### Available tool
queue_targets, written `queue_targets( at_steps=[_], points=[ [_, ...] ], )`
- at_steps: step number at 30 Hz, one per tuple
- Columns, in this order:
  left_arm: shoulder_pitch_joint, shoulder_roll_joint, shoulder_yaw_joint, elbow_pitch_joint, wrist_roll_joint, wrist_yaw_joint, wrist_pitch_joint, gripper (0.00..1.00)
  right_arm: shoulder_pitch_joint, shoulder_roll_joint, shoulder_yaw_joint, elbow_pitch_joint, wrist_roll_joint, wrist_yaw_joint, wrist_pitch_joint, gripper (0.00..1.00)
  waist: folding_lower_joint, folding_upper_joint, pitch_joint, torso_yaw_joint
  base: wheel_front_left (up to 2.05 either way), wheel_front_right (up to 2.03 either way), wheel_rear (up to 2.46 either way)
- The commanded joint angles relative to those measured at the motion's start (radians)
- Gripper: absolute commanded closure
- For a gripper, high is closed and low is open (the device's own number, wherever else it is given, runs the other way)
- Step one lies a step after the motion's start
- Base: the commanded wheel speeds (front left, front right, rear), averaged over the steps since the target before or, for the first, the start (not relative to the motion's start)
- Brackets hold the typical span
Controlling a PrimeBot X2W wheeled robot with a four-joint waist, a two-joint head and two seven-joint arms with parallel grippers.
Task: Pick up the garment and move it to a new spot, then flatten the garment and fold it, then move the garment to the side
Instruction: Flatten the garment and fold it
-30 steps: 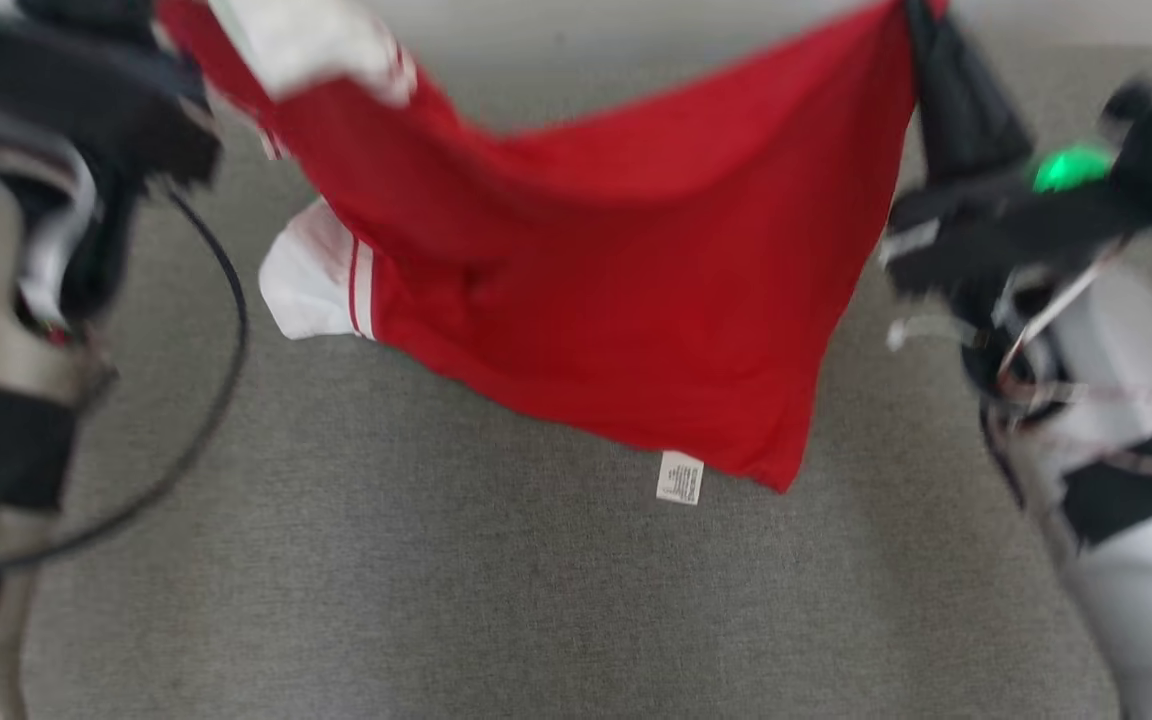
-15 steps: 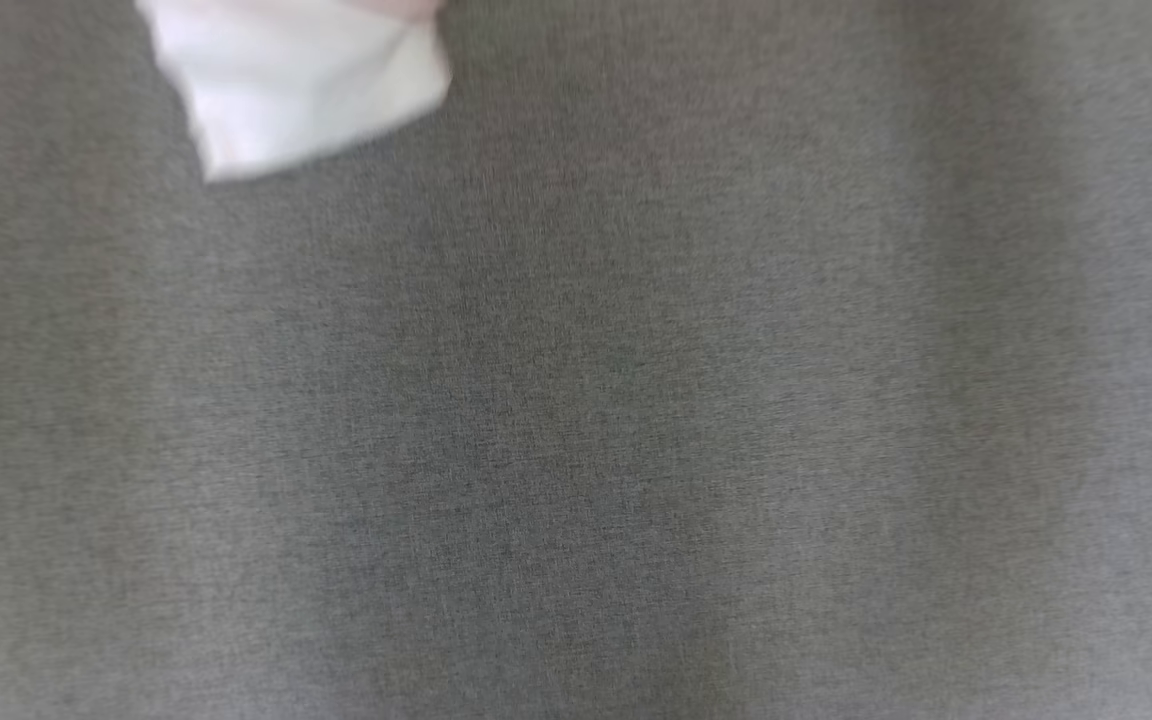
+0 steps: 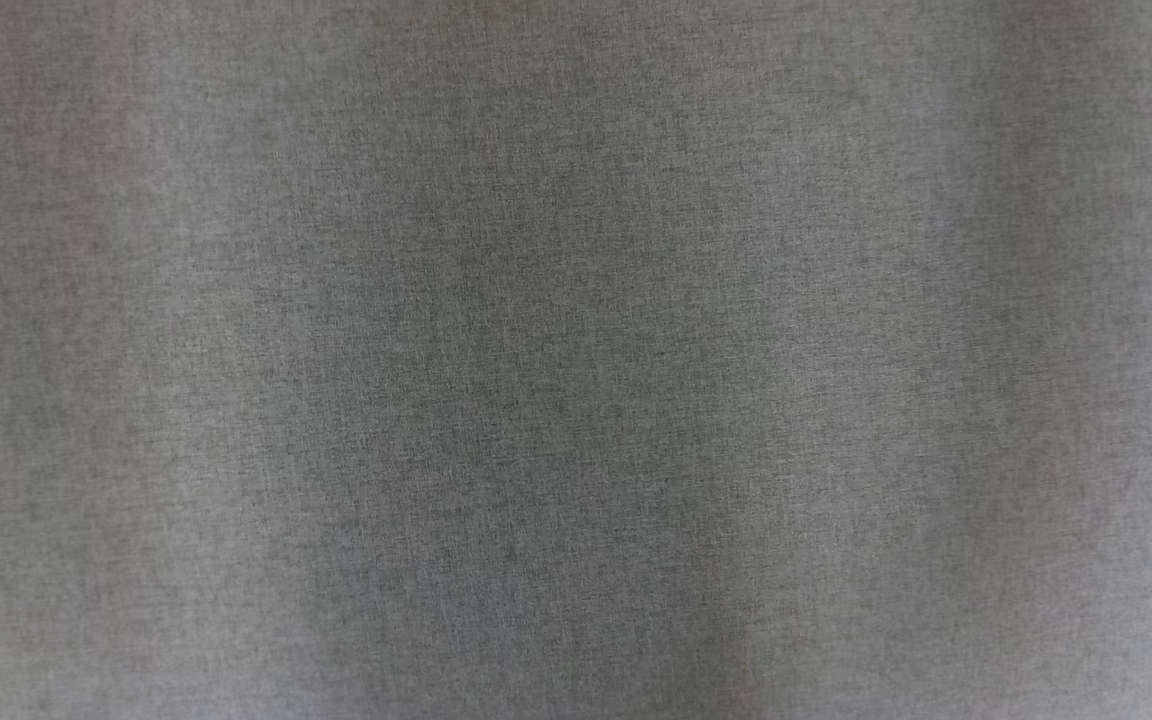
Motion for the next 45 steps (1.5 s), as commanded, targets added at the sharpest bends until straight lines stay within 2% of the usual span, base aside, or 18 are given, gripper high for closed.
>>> queue_targets(
  at_steps=[1, 14, 33, 39, 45],
  points=[
    [-0.012, -0.007, -0.015, 0.019, -0.013, 0.001, -0.012, 1.00, -0.018, -0.006, 0.015, 0.016, 0.014, 0.001, -0.011, 1.00, 0.0001, -0.0001, 0.005, 0.002, 0.00, 0.00, 0.00],
    [-0.063, 0.012, -0.136, 0.097, -0.090, 0.001, -0.063, 1.00, -0.069, -0.021, 0.119, 0.096, 0.042, 0.001, -0.052, 1.00, 0.0001, -0.0001, 0.037, 0.007, 0.00, 0.00, 0.00],
    [-0.081, 0.024, -0.235, 0.136, -0.183, 0.001, -0.121, 1.00, -0.076, -0.024, 0.213, 0.121, 0.075, 0.001, -0.097, 1.00, 0.0001, -0.0001, 0.026, 0.010, 0.00, 0.00, 0.00],
    [-0.014, 0.032, -0.247, 0.119, -0.237, 0.001, -0.160, 1.00, -0.027, -0.024, 0.248, 0.098, 0.095, 0.001, -0.118, 1.00, 0.0001, -0.0001, -0.004, 0.018, 0.00, 0.00, 0.00],
    [0.174, 0.076, -0.265, 0.002, -0.310, 0.001, -0.193, 1.00, 0.119, -0.050, 0.300, 0.005, 0.136, 0.001, -0.153, 1.00, 0.0001, -0.0001, -0.092, 0.031, 0.00, 0.00, 0.00]
  ],
)
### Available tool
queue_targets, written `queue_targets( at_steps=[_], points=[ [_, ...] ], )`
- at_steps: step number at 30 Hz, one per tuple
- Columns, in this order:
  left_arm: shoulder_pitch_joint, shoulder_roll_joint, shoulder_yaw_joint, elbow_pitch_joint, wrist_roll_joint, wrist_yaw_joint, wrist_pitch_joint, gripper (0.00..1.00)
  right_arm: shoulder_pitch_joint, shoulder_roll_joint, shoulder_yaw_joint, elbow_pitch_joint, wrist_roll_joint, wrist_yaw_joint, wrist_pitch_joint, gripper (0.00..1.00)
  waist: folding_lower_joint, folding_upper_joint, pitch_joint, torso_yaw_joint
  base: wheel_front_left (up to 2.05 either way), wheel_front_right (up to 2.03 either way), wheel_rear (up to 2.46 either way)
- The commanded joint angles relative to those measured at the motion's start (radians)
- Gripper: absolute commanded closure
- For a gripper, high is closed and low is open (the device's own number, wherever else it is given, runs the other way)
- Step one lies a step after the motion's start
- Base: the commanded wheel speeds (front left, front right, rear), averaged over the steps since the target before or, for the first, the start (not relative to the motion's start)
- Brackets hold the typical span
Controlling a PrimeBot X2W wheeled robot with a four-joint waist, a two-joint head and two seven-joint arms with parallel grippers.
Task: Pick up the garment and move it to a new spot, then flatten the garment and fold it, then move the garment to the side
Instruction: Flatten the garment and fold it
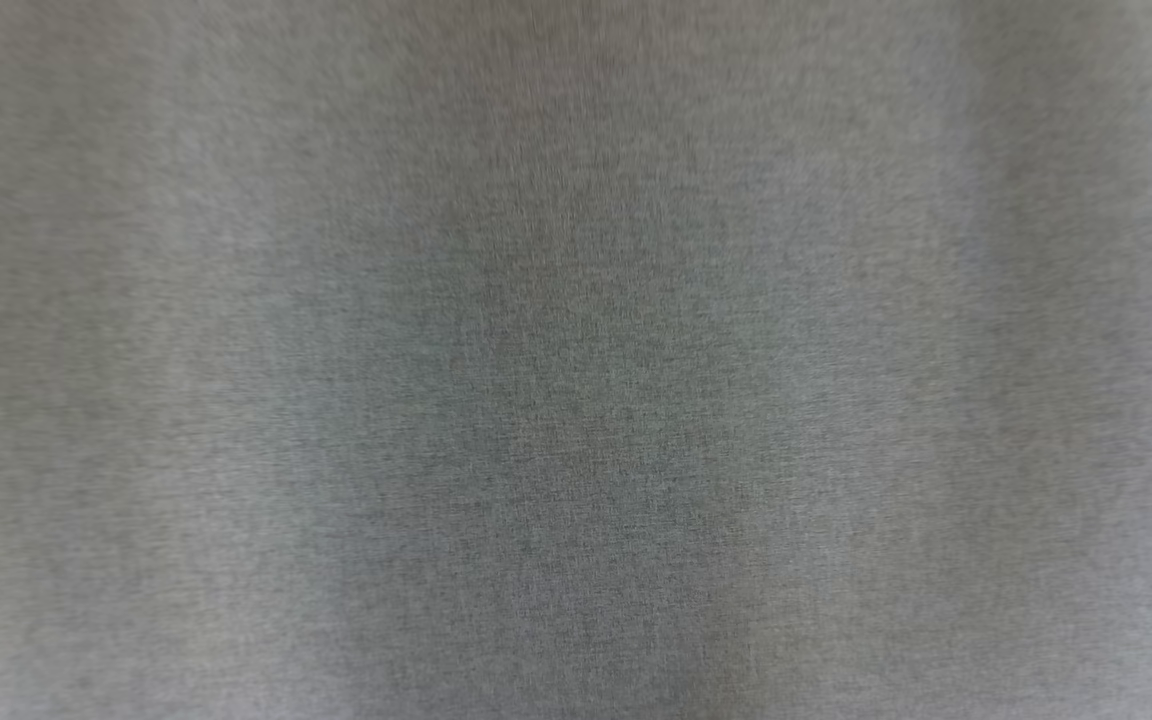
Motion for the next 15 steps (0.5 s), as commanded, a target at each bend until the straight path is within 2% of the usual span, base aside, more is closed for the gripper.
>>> queue_targets(
  at_steps=[1, 5, 8, 11, 12, 15],
  points=[
    [0.052, 0.014, 0.003, -0.028, -0.014, 0.001, -0.010, 1.00, 0.041, -0.010, 0.011, -0.018, 0.012, 0.001, -0.008, 1.00, 0.0000, 0.0000, -0.062, 0.009, 0.00, 0.00, 0.00],
    [0.254, 0.043, 0.023, -0.146, -0.058, 0.001, -0.017, 1.00, 0.202, -0.031, 0.037, -0.095, 0.035, 0.001, -0.019, 1.00, 0.0000, 0.0000, -0.143, 0.014, 0.00, 0.00, 0.00],
    [0.424, 0.093, 0.034, -0.241, -0.061, 0.016, -0.019, 1.00, 0.343, -0.048, 0.036, -0.177, 0.051, 0.001, -0.021, 1.00, 0.0000, 0.0000, -0.205, 0.007, 0.00, 0.00, 0.00],
    [0.605, 0.140, 0.058, -0.365, -0.072, 0.061, -0.019, 1.00, 0.508, -0.061, 0.026, -0.278, 0.037, 0.001, -0.021, 1.00, 0.0000, 0.0000, -0.259, -0.004, 0.00, 0.00, 0.00],
    [0.733, 0.170, 0.091, -0.462, -0.084, 0.106, -0.019, 1.00, 0.616, -0.078, 0.019, -0.345, 0.029, 0.001, -0.021, 1.00, 0.0000, 0.0000, -0.290, -0.004, 0.00, 0.00, 0.00],
    [0.931, 0.210, 0.129, -0.619, -0.087, 0.170, -0.019, 1.00, 0.778, -0.097, -0.002, -0.442, 0.024, 0.001, -0.021, 1.00, 0.0000, 0.0000, -0.331, -0.002, 0.00, 0.00, 0.00]
  ],
)
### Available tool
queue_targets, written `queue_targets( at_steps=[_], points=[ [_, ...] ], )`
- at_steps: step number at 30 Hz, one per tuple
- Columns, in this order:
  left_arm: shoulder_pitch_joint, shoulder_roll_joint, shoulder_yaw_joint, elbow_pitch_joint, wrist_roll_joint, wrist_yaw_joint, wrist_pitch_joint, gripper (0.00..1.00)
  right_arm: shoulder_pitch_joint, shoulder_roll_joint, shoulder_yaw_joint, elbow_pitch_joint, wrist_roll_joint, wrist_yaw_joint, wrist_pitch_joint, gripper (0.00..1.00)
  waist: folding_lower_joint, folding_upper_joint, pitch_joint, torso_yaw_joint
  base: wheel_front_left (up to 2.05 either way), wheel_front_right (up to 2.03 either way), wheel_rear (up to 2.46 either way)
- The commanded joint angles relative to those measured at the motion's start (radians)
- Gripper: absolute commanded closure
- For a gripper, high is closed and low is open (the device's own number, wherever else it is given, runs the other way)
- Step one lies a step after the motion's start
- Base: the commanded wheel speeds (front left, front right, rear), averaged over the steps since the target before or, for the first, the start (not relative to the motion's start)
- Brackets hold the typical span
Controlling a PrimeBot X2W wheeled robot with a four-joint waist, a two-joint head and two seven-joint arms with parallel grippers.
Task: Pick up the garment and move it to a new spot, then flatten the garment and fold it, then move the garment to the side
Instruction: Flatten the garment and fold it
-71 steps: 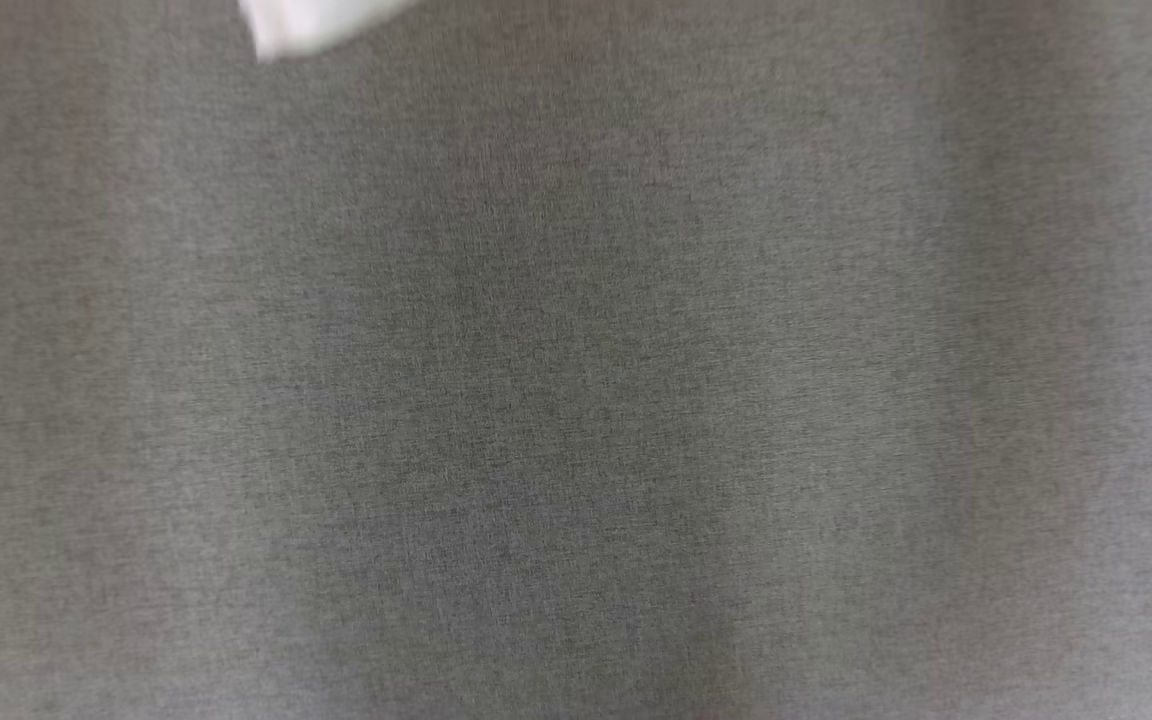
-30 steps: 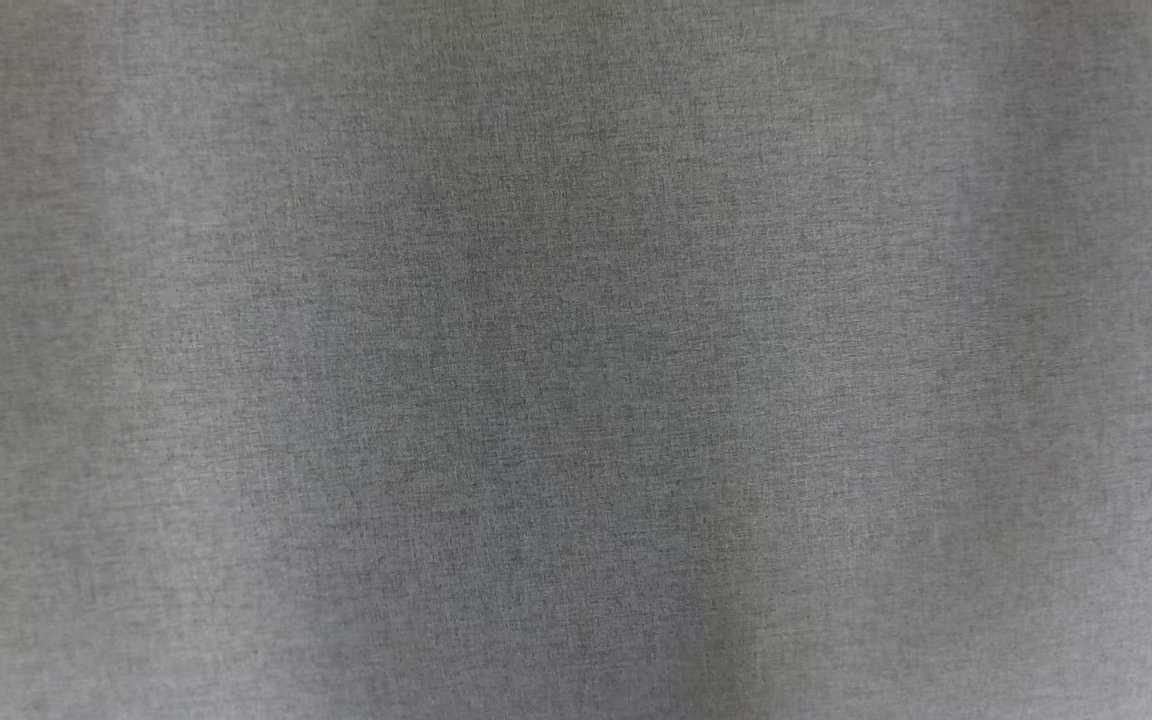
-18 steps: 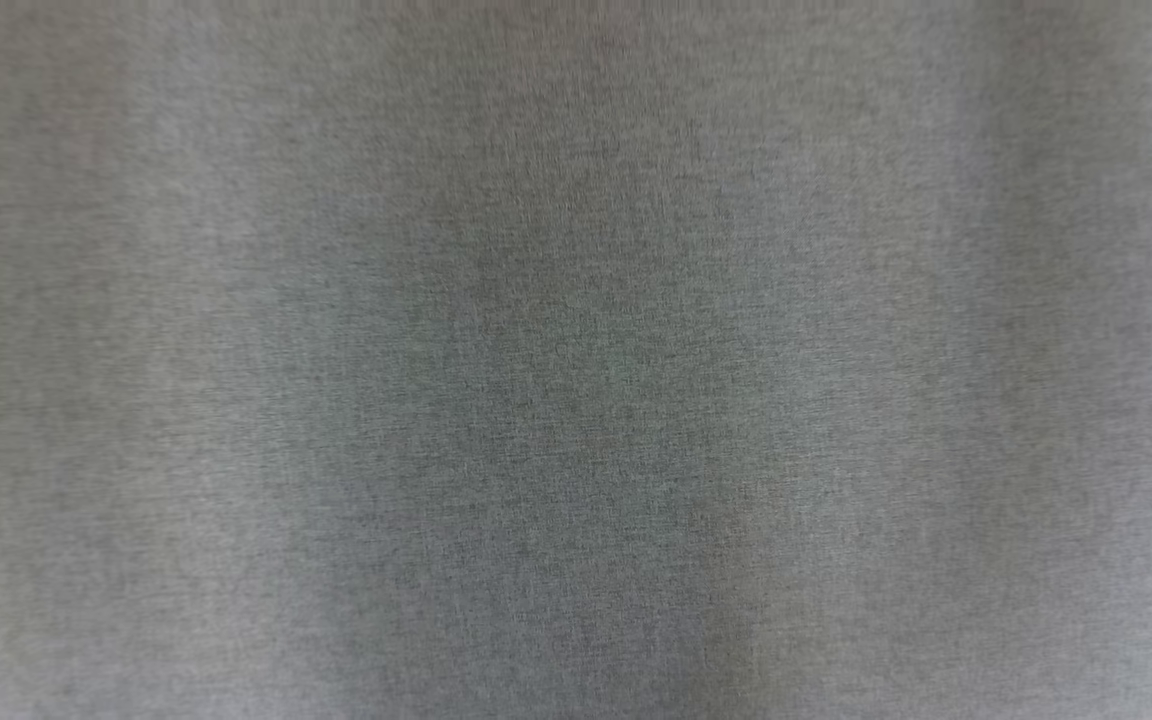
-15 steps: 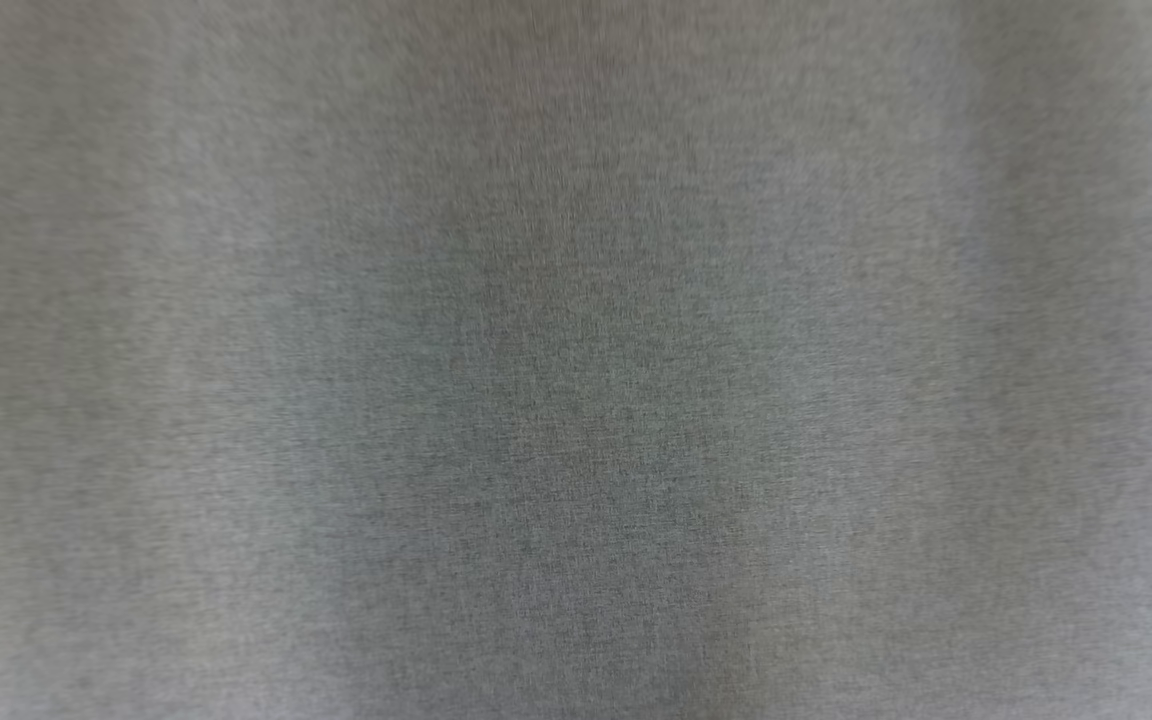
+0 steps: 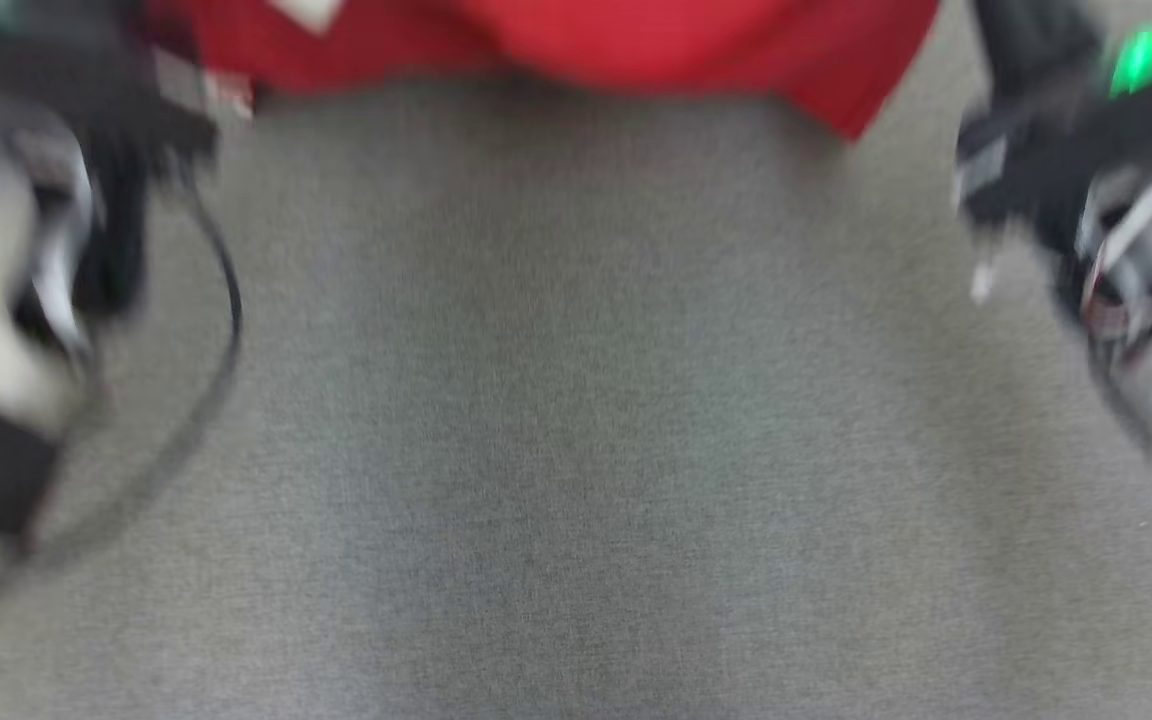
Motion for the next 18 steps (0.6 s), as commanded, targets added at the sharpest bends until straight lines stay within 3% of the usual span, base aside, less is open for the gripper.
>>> queue_targets(
  at_steps=[1, 5, 9, 13, 18],
  points=[
    [0.091, 0.017, -0.001, -0.057, -0.006, 0.019, -0.003, 1.00, 0.071, -0.015, -0.003, -0.039, -0.011, 0.001, -0.005, 1.00, 0.0003, 0.0002, -0.086, -0.002, 0.00, 0.00, 0.00],
    [0.347, 0.032, 0.044, -0.250, -0.022, 0.110, -0.003, 1.00, 0.285, -0.040, -0.048, -0.140, -0.017, 0.001, -0.005, 1.00, 0.0003, 0.0002, -0.117, 0.001, 0.00, 0.00, 0.00],
    [0.578, 0.018, 0.109, -0.371, -0.015, 0.164, -0.003, 1.00, 0.484, -0.040, -0.090, -0.209, -0.025, 0.001, 0.000, 1.00, 0.0003, 0.0002, -0.141, 0.004, 0.00, 0.00, 0.00],
    [0.727, -0.008, 0.155, -0.406, -0.002, 0.173, -0.003, 1.00, 0.603, -0.036, -0.130, -0.240, -0.049, 0.001, 0.008, 1.00, 0.0003, 0.0002, -0.158, 0.006, 0.00, 0.00, 0.00],
    [0.935, -0.085, 0.217, -0.405, 0.018, 0.147, -0.003, 1.00, 0.780, -0.004, -0.200, -0.257, -0.065, 0.001, 0.021, 1.00, 0.0003, 0.0002, -0.188, 0.015, 0.00, 0.00, 0.00]
  ],
)
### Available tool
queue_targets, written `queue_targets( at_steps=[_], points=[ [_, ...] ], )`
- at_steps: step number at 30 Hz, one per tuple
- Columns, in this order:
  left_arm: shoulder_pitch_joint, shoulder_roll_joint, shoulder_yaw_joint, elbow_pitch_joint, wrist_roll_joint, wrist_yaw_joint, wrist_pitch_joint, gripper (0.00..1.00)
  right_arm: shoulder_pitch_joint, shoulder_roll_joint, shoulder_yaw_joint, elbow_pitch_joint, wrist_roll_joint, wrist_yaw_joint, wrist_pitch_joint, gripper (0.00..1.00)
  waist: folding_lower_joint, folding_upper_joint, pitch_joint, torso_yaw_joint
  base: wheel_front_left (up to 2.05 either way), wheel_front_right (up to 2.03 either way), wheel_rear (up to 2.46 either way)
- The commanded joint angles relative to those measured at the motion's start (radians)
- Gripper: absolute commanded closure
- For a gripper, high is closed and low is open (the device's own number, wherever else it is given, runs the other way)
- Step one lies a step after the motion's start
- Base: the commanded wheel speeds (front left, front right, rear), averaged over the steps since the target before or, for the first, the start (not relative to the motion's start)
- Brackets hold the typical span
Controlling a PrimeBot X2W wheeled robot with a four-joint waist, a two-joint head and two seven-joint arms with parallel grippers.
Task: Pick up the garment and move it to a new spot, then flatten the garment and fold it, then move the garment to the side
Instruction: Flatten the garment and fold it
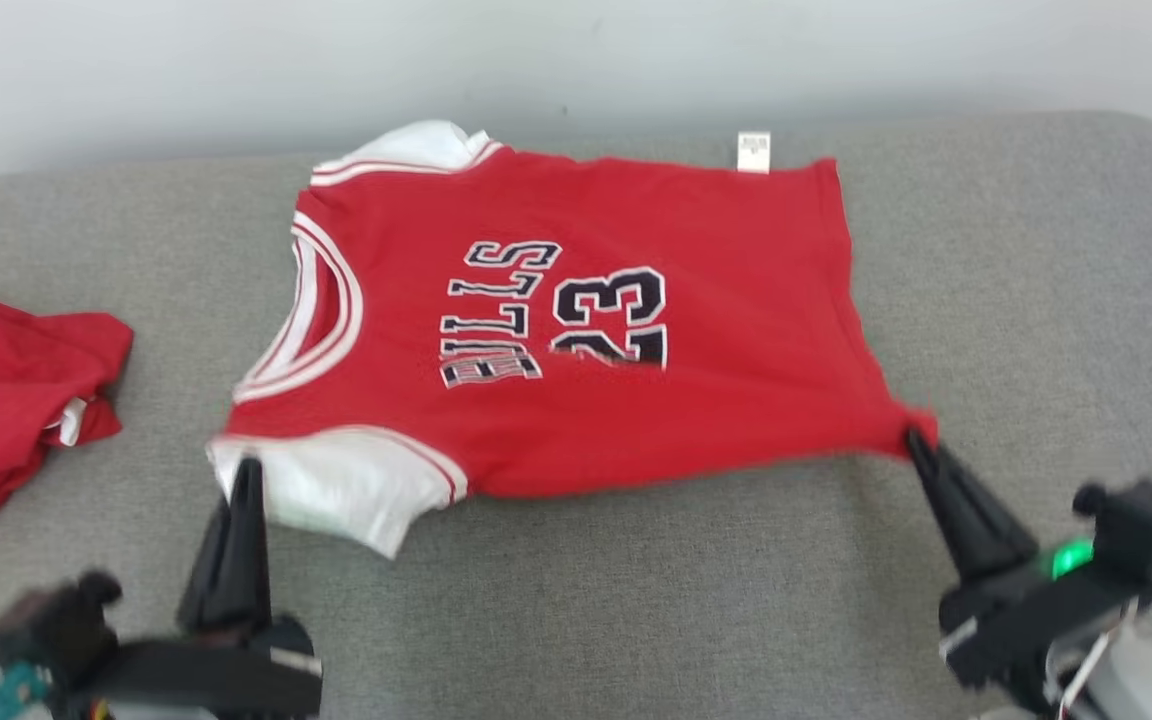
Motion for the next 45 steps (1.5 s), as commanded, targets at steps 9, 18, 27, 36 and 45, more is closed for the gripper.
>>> queue_targets(
  at_steps=[9, 18, 27, 36, 45],
  points=[
    [0.261, -0.137, 0.095, 0.056, 0.051, -0.072, -0.003, 1.00, 0.263, 0.038, -0.101, 0.005, -0.103, 0.001, 0.035, 1.00, 0.0002, 0.0003, -0.088, 0.022, 0.00, 0.00, 0.00],
    [0.379, -0.191, 0.150, 0.073, 0.078, -0.098, -0.003, 1.00, 0.394, 0.020, -0.165, 0.005, -0.171, 0.001, 0.100, 1.00, 0.0002, 0.0003, -0.128, 0.030, 0.00, 0.00, 0.00],
    [0.407, -0.221, 0.133, 0.096, 0.108, -0.112, -0.003, 1.00, 0.507, 0.061, -0.216, -0.044, -0.193, 0.001, 0.153, 1.00, 0.0002, 0.0003, -0.129, 0.036, 0.00, 0.00, 0.00],
    [0.268, -0.180, 0.114, 0.075, 0.164, -0.130, 0.033, 1.00, 0.431, 0.094, -0.209, -0.066, -0.184, 0.001, 0.179, 1.00, 0.0002, 0.0003, -0.109, 0.002, 0.00, 0.00, 0.00],
    [0.060, -0.122, 0.104, 0.122, 0.194, -0.154, 0.124, 1.00, 0.288, 0.110, -0.174, -0.048, -0.136, 0.001, 0.205, 1.00, 0.0002, 0.0003, -0.070, -0.040, 0.00, 0.00, 0.00]
  ],
)
